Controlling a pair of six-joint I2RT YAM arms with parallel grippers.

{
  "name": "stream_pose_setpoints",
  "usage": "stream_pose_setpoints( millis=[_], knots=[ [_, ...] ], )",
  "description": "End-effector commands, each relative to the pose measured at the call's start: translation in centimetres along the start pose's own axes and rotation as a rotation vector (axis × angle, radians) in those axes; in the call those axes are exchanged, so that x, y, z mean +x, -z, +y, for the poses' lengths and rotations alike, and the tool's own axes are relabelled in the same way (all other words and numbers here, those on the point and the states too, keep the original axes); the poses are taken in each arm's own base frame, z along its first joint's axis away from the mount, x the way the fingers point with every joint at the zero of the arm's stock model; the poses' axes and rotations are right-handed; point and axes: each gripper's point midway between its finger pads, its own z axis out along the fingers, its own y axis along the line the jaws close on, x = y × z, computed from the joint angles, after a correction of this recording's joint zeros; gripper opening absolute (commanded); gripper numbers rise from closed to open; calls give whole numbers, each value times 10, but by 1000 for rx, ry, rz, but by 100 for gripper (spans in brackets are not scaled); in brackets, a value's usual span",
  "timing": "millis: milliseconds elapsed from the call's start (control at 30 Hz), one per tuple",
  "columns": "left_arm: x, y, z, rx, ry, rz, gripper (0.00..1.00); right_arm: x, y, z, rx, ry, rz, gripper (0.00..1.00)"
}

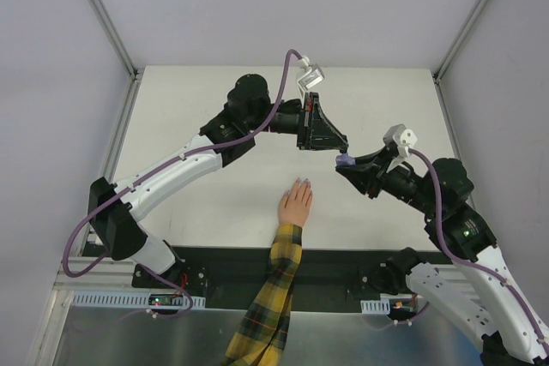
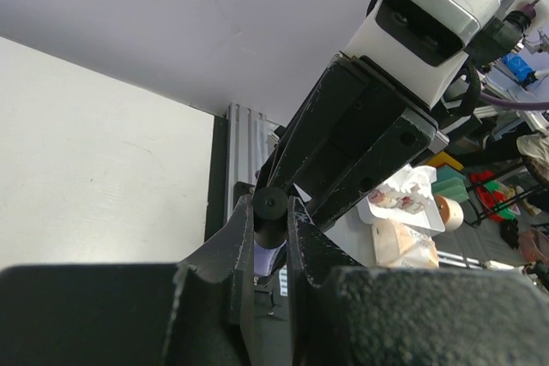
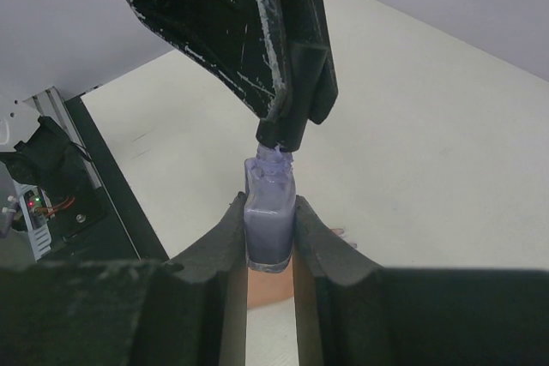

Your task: Paint the nails

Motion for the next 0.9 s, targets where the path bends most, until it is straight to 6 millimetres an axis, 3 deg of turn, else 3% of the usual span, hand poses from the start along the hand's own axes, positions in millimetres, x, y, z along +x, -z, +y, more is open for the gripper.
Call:
stream_pose_setpoints(
  millis=[0,200,367,567,867],
  knots=[
    [-4,-1,-16,56,-51,-13,0,-28,-1,1,1,6,-101,0],
    [0,-3,-15,48,-68,-12,0,-40,-4,4,-10,-17,-129,0],
    [6,-2,-13,45,-109,-16,0,-58,-5,-7,58,-64,-197,0],
    [15,-2,-15,94,-127,-19,0,-92,-5,7,-18,-81,-307,0],
    [30,1,-23,161,-120,59,0,-119,-1,15,-57,15,-348,0]
  ],
)
